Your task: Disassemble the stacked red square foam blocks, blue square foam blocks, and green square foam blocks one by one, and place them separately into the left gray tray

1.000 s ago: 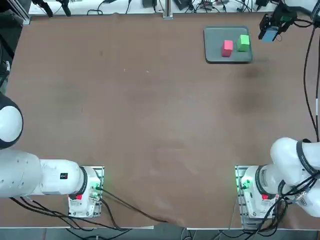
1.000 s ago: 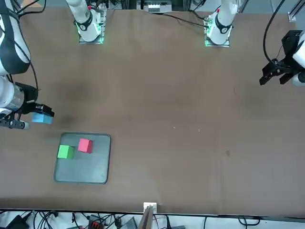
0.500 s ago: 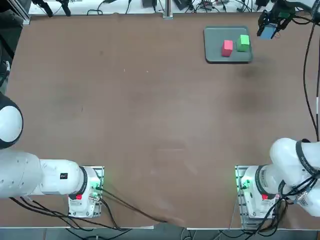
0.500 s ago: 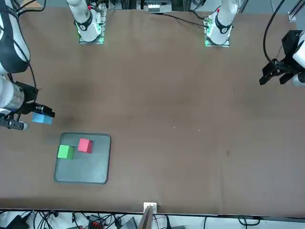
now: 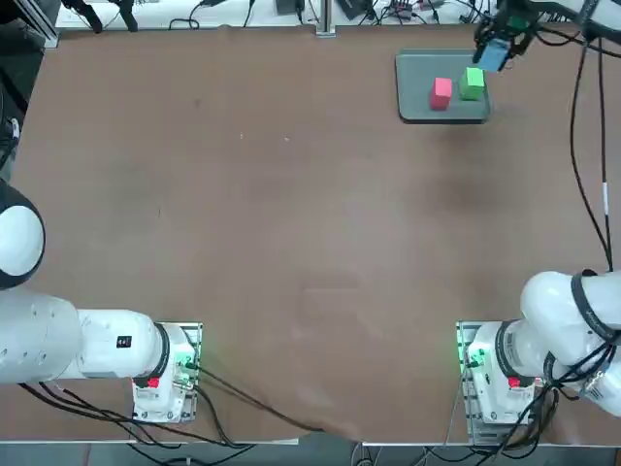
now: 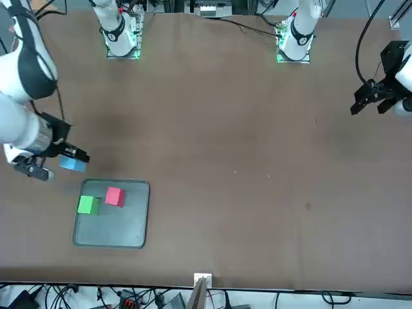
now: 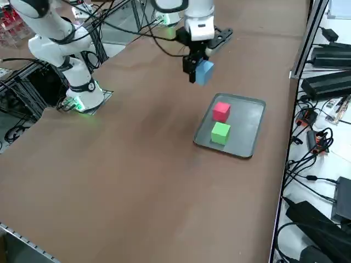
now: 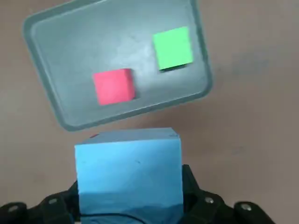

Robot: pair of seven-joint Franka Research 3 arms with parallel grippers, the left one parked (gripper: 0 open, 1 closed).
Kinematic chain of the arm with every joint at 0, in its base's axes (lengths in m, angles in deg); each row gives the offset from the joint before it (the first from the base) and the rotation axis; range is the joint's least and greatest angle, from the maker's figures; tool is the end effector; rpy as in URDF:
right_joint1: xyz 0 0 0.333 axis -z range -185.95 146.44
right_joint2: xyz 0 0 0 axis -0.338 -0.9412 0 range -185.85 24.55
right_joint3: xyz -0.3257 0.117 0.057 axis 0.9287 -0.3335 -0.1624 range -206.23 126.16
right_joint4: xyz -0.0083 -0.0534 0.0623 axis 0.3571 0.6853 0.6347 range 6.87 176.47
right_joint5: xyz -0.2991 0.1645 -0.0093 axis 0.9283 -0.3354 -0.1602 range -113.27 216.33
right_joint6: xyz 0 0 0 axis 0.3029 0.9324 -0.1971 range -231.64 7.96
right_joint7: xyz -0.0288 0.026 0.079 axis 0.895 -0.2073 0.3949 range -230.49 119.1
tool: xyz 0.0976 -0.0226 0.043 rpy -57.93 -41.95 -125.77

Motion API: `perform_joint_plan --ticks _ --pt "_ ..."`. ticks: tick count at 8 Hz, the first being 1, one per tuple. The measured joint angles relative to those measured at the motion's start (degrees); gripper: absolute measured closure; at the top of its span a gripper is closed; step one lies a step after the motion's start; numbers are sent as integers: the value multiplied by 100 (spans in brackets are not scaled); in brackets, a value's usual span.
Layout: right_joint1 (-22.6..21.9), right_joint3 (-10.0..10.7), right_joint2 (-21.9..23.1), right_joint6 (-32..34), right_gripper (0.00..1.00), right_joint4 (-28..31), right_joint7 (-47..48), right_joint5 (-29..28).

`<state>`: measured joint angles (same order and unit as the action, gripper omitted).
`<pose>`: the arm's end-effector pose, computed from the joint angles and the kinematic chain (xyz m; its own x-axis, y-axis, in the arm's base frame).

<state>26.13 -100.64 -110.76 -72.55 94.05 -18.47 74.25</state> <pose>0.6060 0.0132 0.4734 0.9457 -0.3163 -0.0746 -0.3197 -0.9467 -0.0390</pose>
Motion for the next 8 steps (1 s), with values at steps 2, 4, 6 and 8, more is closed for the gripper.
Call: perform_joint_plan --ticks 2,4,6,8 --pt "-560 194 -311 -70 20 -283 460 6" --pt "-1547 1006 -548 -536 21 -552 651 7" --pt "-2891 2285 -768 -1264 21 -630 814 8" --pt "-3696 2995 -1053 -1706 21 -655 1005 17"
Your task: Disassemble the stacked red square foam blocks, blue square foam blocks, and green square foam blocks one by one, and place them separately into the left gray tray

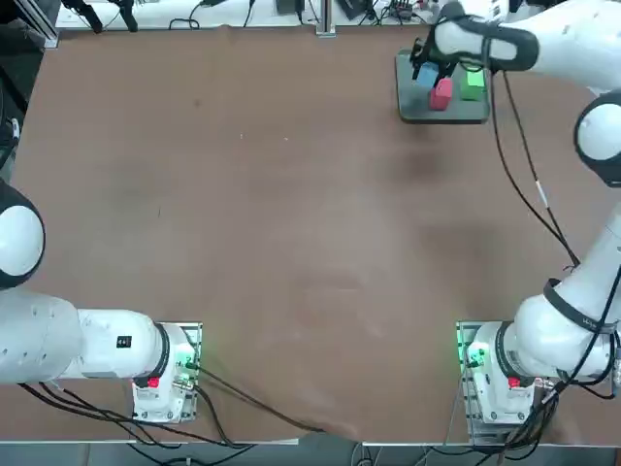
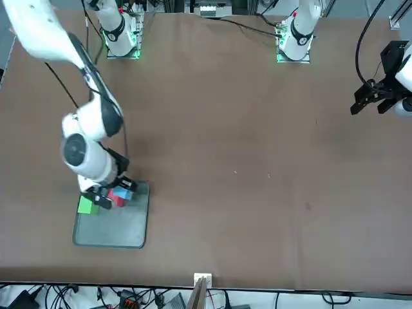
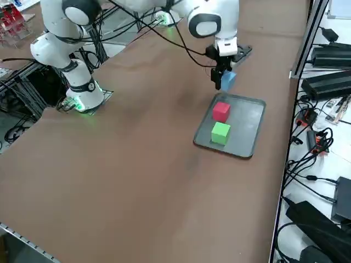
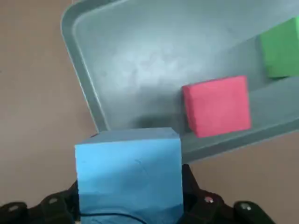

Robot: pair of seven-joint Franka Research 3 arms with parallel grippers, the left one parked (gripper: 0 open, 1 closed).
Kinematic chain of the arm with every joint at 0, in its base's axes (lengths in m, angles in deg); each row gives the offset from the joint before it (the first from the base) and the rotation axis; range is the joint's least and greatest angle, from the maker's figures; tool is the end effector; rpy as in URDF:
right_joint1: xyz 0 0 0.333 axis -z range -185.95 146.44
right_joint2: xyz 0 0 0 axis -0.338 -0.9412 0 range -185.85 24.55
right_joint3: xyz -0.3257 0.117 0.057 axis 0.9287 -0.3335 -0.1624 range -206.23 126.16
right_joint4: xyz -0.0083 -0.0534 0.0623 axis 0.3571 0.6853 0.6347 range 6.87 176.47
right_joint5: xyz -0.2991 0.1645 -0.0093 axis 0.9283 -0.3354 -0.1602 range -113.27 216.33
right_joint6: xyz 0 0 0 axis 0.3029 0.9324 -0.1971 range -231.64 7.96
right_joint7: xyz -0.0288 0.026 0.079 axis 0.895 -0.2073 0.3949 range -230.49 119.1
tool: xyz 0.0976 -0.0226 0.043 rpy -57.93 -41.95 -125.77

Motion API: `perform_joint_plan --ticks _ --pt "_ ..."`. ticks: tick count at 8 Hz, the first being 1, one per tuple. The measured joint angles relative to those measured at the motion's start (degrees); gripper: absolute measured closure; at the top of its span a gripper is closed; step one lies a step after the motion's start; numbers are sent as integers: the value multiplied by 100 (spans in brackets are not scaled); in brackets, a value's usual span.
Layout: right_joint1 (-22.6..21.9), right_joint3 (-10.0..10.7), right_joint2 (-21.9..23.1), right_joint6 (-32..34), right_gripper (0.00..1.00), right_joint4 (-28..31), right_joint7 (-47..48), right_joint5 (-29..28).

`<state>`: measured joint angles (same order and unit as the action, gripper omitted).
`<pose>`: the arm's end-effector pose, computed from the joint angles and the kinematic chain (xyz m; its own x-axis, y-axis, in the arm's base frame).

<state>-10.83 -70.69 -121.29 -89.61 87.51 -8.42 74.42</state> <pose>0.6649 0.1616 0.3366 0.9426 -0.3338 0.0128 -0.3336 -0.9426 -0.0152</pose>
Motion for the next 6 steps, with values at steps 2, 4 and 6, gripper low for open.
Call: perform_joint_plan --ticks 2,4,6 --pt "-67 127 -225 -150 21 -28 3 176" --pt "-54 162 -394 -399 21 -32 3 294" --pt "-56 161 -516 -665 21 -32 3 299"
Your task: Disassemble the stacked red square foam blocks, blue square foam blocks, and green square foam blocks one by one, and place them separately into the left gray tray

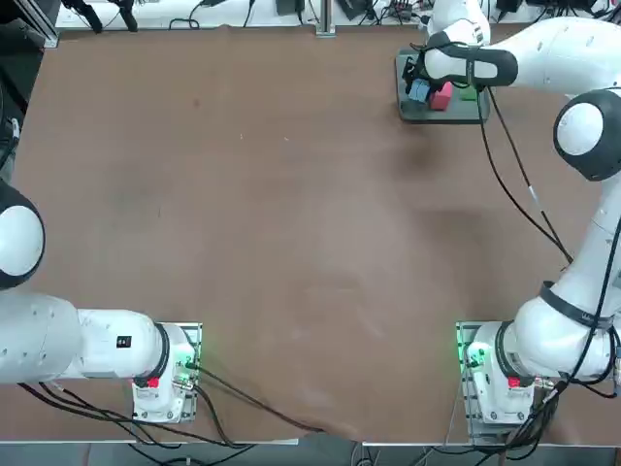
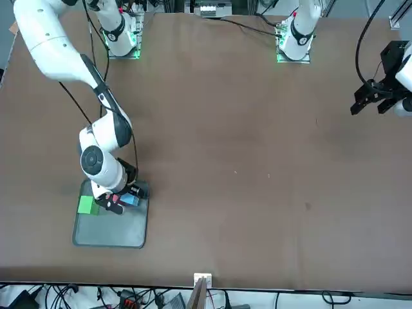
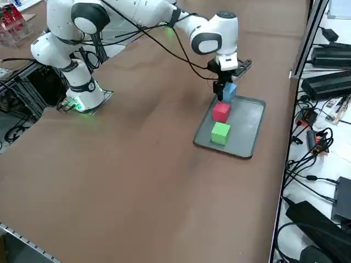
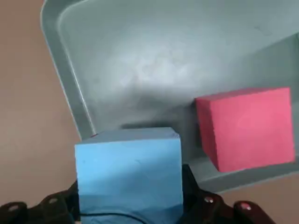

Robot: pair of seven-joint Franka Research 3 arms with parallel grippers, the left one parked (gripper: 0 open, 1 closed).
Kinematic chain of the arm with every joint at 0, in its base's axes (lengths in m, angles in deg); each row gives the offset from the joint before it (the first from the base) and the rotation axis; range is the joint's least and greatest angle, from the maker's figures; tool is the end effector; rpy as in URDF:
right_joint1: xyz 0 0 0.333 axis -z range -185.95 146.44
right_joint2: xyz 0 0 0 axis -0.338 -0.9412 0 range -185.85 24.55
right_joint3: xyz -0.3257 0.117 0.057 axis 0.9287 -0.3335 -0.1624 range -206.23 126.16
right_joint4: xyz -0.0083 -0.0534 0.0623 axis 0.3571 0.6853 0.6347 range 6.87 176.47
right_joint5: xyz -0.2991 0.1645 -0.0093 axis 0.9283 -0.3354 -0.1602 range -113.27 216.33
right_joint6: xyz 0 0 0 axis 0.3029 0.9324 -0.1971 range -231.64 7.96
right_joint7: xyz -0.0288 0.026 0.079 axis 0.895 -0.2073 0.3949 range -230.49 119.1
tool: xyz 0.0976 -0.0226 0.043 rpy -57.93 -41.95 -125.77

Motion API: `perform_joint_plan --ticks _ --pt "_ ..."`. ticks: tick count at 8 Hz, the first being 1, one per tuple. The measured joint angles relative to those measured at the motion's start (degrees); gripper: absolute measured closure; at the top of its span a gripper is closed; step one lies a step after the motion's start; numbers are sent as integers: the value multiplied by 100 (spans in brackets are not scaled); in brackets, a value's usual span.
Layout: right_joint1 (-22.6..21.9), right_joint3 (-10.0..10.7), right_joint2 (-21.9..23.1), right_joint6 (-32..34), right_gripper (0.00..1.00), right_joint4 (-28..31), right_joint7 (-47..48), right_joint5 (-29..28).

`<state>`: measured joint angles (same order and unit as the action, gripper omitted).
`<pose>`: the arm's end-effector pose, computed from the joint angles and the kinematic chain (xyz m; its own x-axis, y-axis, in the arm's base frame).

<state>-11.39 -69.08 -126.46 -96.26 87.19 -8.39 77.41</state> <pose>0.6778 0.1580 0.2867 0.9469 -0.3189 0.0424 -0.3174 -0.9475 -0.0387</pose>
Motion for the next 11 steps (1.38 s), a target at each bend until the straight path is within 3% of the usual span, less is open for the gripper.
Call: perform_joint_plan --ticks 4,5,6,11 --pt "-11 0 -92 -89 19 10 0 10" --pt "-12 0 -137 -144 6 16 0 14" --pt "-13 0 -171 -176 0 19 0 20" --pt "-13 -16 -92 8 0 -9 0 25"
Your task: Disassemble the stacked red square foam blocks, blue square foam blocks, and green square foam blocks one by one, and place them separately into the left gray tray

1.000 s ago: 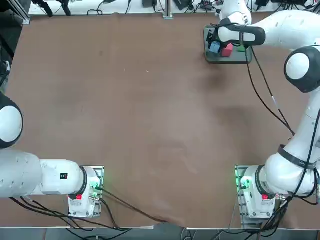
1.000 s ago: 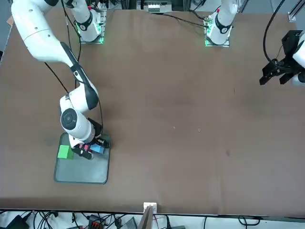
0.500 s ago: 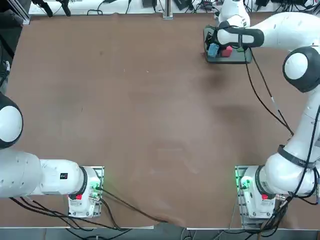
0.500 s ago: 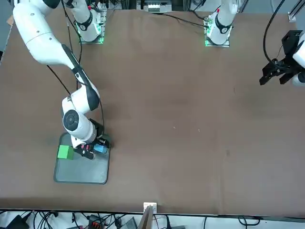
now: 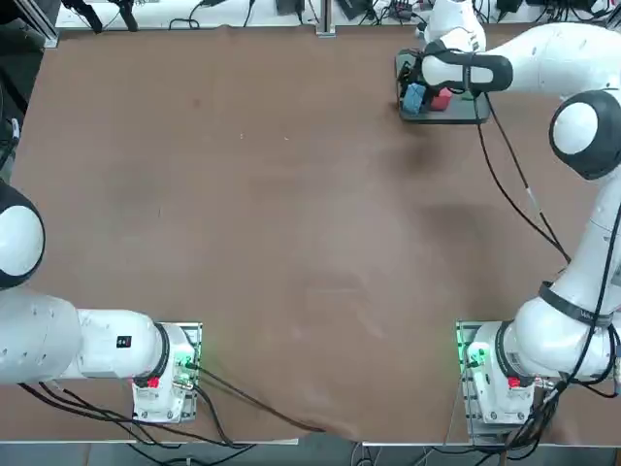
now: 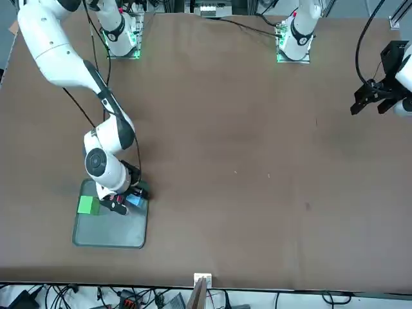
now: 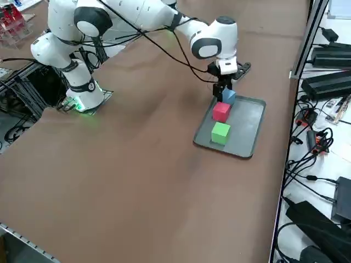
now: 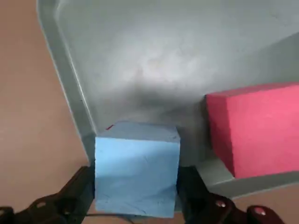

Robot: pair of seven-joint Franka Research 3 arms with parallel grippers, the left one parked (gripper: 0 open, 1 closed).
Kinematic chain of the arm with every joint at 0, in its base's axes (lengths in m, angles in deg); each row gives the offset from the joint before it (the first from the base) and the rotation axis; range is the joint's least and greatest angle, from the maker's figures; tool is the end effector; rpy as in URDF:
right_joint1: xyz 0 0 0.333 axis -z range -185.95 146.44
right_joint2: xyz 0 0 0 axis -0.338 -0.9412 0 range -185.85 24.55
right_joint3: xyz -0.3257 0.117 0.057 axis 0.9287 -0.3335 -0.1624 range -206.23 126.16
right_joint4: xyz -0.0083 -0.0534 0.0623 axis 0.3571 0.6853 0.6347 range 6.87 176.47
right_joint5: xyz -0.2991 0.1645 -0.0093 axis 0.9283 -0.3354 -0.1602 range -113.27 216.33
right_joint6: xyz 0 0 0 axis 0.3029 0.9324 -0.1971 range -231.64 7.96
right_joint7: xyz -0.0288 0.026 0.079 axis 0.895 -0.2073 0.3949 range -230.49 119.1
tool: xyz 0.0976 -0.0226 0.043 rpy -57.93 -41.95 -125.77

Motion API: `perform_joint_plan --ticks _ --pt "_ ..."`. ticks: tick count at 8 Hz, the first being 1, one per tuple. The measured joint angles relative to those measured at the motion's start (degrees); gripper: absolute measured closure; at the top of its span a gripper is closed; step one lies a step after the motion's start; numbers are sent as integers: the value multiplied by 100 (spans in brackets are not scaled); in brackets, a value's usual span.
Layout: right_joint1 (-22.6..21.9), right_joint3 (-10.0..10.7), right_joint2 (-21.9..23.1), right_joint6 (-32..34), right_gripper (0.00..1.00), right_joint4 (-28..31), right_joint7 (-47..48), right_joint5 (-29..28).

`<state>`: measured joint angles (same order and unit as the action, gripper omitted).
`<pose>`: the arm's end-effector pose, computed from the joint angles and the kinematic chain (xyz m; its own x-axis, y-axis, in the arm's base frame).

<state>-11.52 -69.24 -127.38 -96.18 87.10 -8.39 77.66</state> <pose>0.6767 0.1608 0.2773 0.9493 -0.3130 0.0291 -0.3119 -0.9494 -0.0353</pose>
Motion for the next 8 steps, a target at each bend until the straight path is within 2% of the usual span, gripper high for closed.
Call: perform_joint_plan --ticks 2,4,8 --pt "-4 -53 325 645 0 -63 0 -1" --pt "0 -106 877 1358 0 -114 0 -172" --pt "116 -130 2142 2317 0 -158 -7 -1257"
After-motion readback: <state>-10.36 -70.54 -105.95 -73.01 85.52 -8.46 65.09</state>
